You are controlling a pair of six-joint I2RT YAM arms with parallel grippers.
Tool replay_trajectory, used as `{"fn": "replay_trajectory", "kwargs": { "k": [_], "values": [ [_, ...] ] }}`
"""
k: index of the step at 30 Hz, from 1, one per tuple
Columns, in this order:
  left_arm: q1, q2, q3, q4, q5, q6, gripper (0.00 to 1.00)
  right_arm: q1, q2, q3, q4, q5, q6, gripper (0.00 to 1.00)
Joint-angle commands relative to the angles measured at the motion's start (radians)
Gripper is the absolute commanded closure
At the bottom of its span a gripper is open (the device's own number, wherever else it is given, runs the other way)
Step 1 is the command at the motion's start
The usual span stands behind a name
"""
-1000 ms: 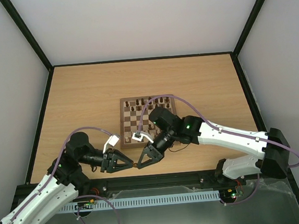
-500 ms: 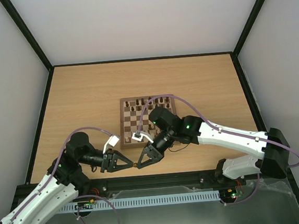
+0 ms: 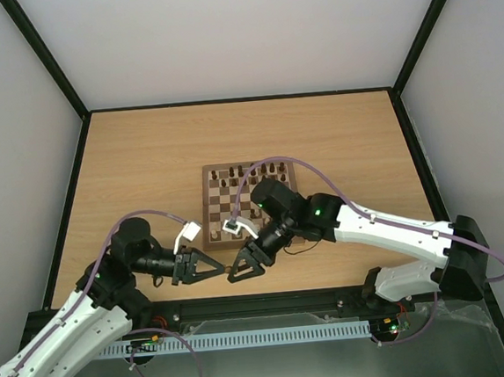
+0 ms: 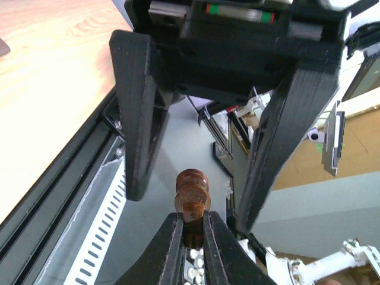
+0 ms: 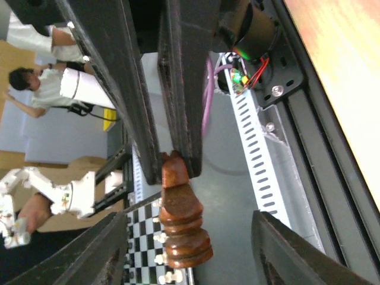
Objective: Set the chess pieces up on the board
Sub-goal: Place the chess piece on the chessboard.
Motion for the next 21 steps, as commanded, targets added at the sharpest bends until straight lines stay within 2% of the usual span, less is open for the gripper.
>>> {"fn": "replay_trajectory", "kwargs": {
  "k": [1,5,7,11,13,15,18,21],
  "values": [
    [-0.005,0.035,0.083,-0.091,-0.08,0.045,0.93,0.003,-0.037,0.038,-0.103,0.114,-0.018,0.34],
    [-0.005,0.104,0.145,-0.175,-0.184,0.101,0.93,-0.009,-0.049,0.058,-0.194,0.307,-0.015,0.12],
    [-0.005,0.149,0.179,-0.208,-0.24,0.129,0.94,-0.018,-0.05,0.085,-0.261,0.5,0.006,0.0],
    [-0.005,0.259,0.242,-0.257,-0.4,0.18,0.94,-0.053,-0.005,0.168,-0.407,1.057,0.066,0.01],
    [-0.005,0.33,0.277,-0.259,-0.472,0.195,0.95,-0.084,0.035,0.215,-0.456,1.269,0.108,0.01],
    [-0.005,0.386,0.307,-0.243,-0.544,0.206,0.95,-0.128,0.077,0.264,-0.47,1.348,0.118,0.01],
    [-0.004,0.504,0.406,-0.303,-0.685,0.244,0.96,-0.198,0.136,0.329,-0.477,1.414,0.115,0.01],
    [-0.004,0.622,0.525,-0.367,-0.82,0.275,0.96,-0.279,0.238,0.428,-0.573,1.499,0.105,0.01]
  ]
}}
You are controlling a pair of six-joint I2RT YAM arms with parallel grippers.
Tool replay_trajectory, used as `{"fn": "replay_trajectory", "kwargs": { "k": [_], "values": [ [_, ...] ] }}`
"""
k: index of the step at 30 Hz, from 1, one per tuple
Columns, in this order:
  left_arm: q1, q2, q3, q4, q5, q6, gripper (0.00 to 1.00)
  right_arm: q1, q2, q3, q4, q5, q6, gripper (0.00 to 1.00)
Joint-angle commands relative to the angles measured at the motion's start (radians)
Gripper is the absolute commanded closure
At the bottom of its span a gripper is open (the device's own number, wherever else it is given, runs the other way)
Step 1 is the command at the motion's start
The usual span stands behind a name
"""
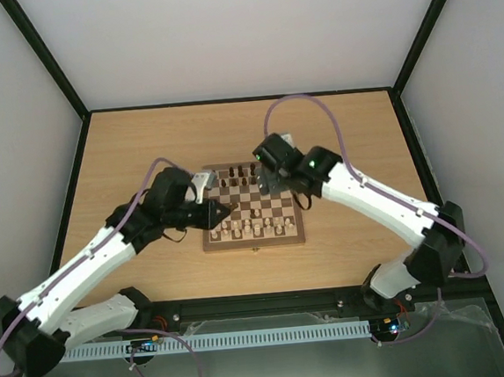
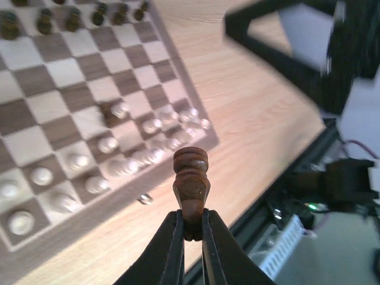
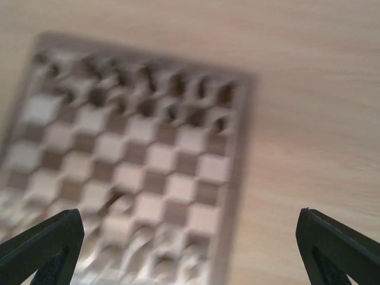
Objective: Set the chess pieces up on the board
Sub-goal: Place the chess piece on the chessboard.
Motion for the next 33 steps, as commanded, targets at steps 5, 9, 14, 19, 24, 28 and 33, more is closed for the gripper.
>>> {"fn": "replay_trajectory", "kwargs": {
  "k": [5,9,14,19,24,28,33],
  "values": [
    [0.004,0.324,0.298,-0.249,-0.356,0.124,0.95,-0.191,0.217,0.201,-0.269,0.256,-0.035,0.01],
    [0.026,0.465,0.469,-0.398,-0.454,0.169,0.95,-0.215,0.183,0.161,-0.211,0.149,-0.067,0.01],
    [0.079,0.657,0.713,-0.572,-0.515,0.226,0.95,-0.216,0.119,0.085,-0.146,0.046,-0.086,0.01],
    [0.102,0.902,0.96,-0.71,-0.567,0.217,0.94,-0.216,0.076,0.024,-0.107,-0.027,-0.096,0.01],
    [0.136,1.064,0.993,-0.697,-0.467,0.217,0.95,-0.217,0.025,-0.037,-0.057,-0.093,-0.106,0.01],
    [0.153,1.118,1.059,-0.707,-0.46,0.2,0.95,-0.215,-0.013,-0.08,-0.016,-0.14,-0.114,0.01],
    [0.179,1.143,1.133,-0.722,-0.451,0.182,0.96,-0.214,-0.044,-0.118,0.02,-0.18,-0.119,0.01]
  ]
}}
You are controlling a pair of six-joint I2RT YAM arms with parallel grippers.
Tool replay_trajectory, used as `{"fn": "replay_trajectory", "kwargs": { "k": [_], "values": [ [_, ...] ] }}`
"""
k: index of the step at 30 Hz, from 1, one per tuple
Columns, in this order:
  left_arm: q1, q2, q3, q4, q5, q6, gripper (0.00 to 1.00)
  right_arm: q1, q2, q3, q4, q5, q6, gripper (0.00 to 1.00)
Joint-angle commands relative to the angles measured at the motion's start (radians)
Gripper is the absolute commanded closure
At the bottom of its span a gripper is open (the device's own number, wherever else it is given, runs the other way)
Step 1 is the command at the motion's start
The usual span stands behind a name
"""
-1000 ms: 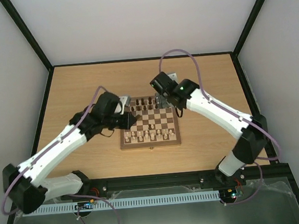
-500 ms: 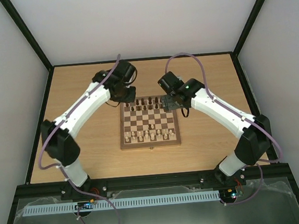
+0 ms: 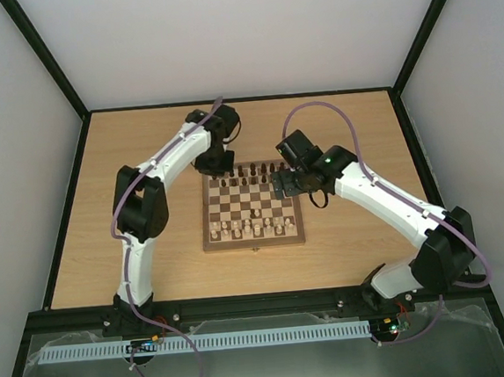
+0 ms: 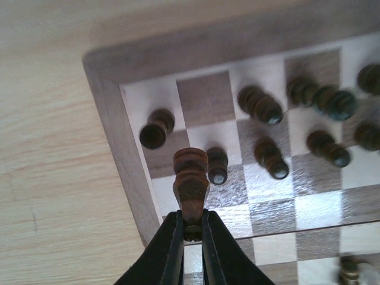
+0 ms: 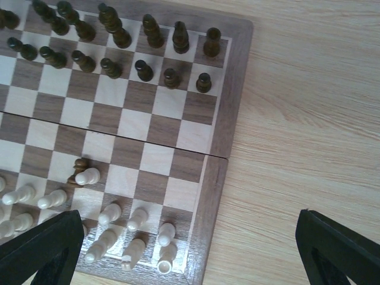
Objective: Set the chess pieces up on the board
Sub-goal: Place the chess piece on the chessboard.
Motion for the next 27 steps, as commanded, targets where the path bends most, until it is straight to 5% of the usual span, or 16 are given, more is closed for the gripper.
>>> {"fn": "replay_trajectory", "kwargs": {
  "k": [1,9,27],
  "values": [
    [0.023,-0.018,0.107,-0.051,0.013,-0.021,0.96,0.004,-0.043,-0.032,0.034,-0.057,-0.017,0.01],
    [0.02,0.055,0.229,-0.07,0.026,-0.04,0.96,0.013,-0.073,-0.055,0.056,-0.086,-0.022,0.01],
    [0.006,0.136,0.204,-0.079,0.009,-0.044,0.96,0.032,-0.074,-0.073,0.072,-0.105,-0.029,0.01]
  ]
}}
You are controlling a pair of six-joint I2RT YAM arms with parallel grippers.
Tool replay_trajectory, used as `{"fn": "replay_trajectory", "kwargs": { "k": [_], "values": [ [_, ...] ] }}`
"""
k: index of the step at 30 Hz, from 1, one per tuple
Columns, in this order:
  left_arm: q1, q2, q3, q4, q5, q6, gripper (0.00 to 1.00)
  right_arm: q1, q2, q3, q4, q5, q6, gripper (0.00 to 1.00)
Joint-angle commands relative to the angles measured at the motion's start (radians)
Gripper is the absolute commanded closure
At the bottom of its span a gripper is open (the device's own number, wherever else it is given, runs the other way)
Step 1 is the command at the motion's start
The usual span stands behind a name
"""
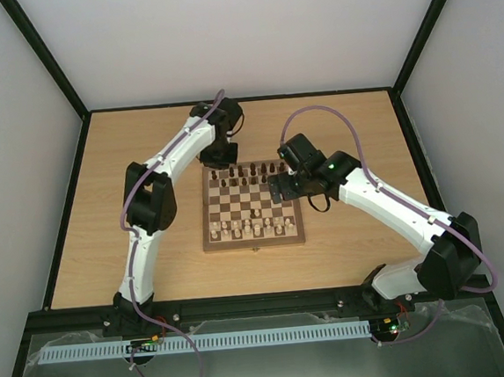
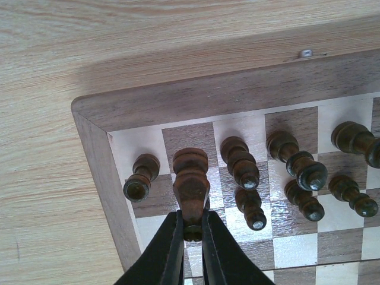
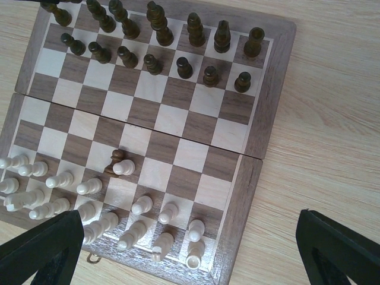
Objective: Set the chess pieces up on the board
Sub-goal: Place the chess piece on the chessboard.
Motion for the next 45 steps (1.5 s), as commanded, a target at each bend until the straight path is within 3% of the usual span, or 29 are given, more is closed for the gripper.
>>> {"fn": "replay_trajectory", "kwargs": {
  "k": [1,45],
  "values": [
    [-0.005,0.022,-0.001,-0.032,-0.009,-0.006,0.96,0.011,-0.016,-0.014,-0.004,-0.009,-0.014,0.01],
    [-0.014,0.069,-0.02,-0.031,-0.001,-0.002,0.92,0.045,-0.011,-0.024,0.003,-0.006,-0.019,0.01]
  ]
}}
